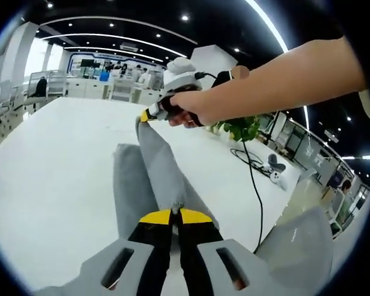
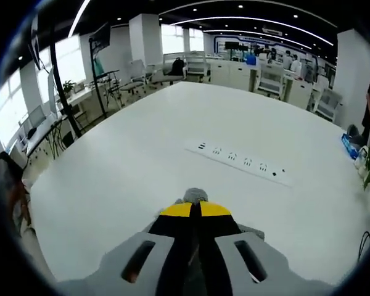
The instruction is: Fold the towel on the table until its edges align and the towel forms a compact rectangular stack.
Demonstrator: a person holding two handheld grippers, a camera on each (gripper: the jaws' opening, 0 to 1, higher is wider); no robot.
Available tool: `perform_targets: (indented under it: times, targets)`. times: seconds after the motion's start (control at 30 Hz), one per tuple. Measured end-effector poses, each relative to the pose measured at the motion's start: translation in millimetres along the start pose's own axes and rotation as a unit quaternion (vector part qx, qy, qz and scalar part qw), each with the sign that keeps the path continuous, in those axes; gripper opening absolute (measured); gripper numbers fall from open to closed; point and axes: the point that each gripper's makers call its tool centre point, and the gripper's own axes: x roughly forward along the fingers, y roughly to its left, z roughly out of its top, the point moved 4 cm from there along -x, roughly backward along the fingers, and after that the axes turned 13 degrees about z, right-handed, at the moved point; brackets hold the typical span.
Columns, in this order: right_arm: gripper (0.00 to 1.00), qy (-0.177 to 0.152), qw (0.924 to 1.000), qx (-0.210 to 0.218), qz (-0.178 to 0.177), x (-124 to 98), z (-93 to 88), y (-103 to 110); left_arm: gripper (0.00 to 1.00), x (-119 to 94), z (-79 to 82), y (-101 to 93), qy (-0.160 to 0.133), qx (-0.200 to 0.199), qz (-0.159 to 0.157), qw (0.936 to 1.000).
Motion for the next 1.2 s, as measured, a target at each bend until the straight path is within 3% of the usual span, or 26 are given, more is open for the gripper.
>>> perform_targets:
  times: [0.53, 0.93, 1.2]
  targets:
    - [0.0, 0.009, 0.9997, -0.02, -0.005, 27.9, -13.6, 3.0, 0.04, 7.9, -41.4, 23.0, 0.06, -0.014, 0.015, 0.998]
    - [0.0, 0.008, 0.9998, -0.019, -0.003, 33.7, -18.7, 16.8, 0.04, 5.9, -47.4, 34.0, 0.077, -0.024, 0.027, 0.9964]
    - [0.03, -0.005, 0.9991, -0.043, 0.005, 38.5, -13.3, 14.8, 0.06, 6.4, -50.8, 40.7, 0.085, -0.021, 0.044, 0.9952]
